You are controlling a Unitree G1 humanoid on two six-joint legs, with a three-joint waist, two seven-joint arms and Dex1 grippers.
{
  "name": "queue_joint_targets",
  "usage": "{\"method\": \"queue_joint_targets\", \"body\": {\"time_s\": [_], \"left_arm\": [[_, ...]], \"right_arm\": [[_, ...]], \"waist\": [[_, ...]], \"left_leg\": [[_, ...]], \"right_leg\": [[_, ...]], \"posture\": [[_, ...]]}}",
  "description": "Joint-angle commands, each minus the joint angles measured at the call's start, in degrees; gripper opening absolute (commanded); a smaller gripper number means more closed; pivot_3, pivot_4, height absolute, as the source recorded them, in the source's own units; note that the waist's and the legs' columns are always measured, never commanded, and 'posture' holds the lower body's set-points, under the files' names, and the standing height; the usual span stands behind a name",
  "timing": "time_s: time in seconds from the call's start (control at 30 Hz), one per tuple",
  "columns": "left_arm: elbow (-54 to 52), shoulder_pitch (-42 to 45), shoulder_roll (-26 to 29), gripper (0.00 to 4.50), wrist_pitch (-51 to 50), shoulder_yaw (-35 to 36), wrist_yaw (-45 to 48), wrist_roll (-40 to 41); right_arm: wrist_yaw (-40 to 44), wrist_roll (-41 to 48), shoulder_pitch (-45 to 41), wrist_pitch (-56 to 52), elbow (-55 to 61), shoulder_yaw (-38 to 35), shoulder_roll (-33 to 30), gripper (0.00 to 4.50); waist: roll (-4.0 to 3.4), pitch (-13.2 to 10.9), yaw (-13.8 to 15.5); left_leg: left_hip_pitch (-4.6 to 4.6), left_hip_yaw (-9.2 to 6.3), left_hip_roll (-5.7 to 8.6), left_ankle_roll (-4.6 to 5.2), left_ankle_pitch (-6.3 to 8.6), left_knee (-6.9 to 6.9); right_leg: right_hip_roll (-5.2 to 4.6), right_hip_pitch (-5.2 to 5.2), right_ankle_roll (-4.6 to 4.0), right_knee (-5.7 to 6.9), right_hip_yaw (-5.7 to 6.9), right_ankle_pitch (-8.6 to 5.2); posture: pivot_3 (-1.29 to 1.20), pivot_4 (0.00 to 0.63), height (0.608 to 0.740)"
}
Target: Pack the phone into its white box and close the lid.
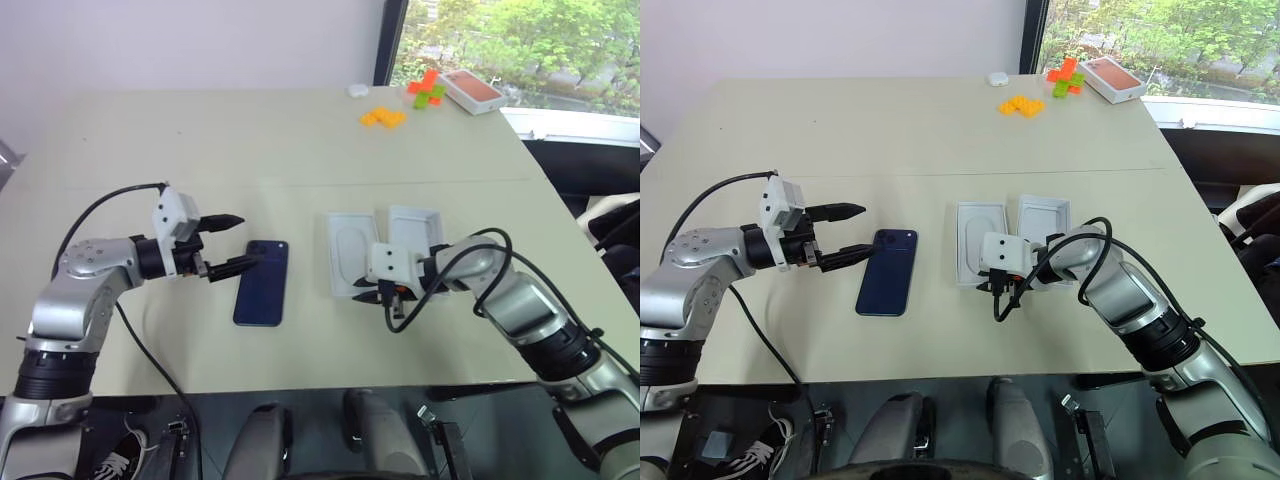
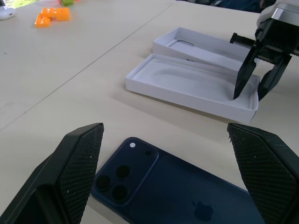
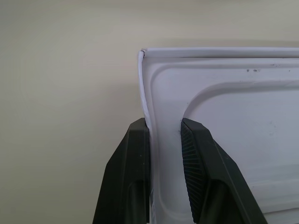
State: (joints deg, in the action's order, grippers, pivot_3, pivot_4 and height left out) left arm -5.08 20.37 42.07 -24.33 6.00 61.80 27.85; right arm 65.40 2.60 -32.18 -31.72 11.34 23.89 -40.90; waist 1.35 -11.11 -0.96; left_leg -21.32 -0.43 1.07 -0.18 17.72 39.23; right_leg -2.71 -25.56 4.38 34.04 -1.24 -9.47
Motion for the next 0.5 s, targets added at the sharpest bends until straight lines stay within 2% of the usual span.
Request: {"method": "queue_joint_targets", "body": {"time_s": [0.03,0.07,0.13,0.23,0.5], "left_arm": [[-1.15,0.67,0.62,4.5,0.74,1.24,0.12,0.61],[-1.15,0.67,0.62,4.5,0.74,1.24,0.12,0.61],[-0.85,0.74,0.61,4.5,0.55,1.18,0.04,0.55],[-0.64,0.83,0.6,4.5,0.38,1.24,-0.05,0.6],[-0.76,0.77,0.47,4.5,0.14,1.35,-0.29,0.94]], "right_arm": [[0.75,1.09,0.09,0.04,1.65,-0.89,-0.15,0.46],[0.76,1.09,0.09,0.04,1.65,-0.89,-0.14,0.46],[0.15,3.32,2.16,-3.38,4.63,-1.3,0.97,1.49],[-0.17,4.73,2.45,-6.11,6.35,-1.57,1.93,1.49],[-1.02,4.53,2.42,-5.19,6.32,-1.16,1.57,1.49]], "waist": [[0.0,0.0,0.0],[0.0,0.0,0.0],[0.0,0.0,0.1],[-0.01,-0.01,0.08],[-0.01,0.0,0.14]], "left_leg": [[0.0,0.0,0.0,0.0,0.0,0.0],[0.0,0.0,0.0,0.0,0.0,0.0],[0.0,0.0,0.0,0.0,0.0,0.0],[-0.02,-0.04,0.0,0.0,0.0,0.0],[-0.02,-0.02,0.01,0.0,0.0,0.0]], "right_leg": [[0.0,0.0,0.0,0.0,0.0,0.0],[0.0,0.0,0.0,0.0,0.0,0.0],[0.0,0.0,0.0,0.0,0.0,0.0],[0.0,-0.01,0.0,0.0,0.01,0.0],[-0.02,0.0,0.01,0.0,0.0,0.0]], "posture": [[0.0,0.15,0.74],[0.0,0.15,0.74],[0.0,0.15,0.74],[0.0,0.15,0.74],[0.0,0.15,0.74]]}}
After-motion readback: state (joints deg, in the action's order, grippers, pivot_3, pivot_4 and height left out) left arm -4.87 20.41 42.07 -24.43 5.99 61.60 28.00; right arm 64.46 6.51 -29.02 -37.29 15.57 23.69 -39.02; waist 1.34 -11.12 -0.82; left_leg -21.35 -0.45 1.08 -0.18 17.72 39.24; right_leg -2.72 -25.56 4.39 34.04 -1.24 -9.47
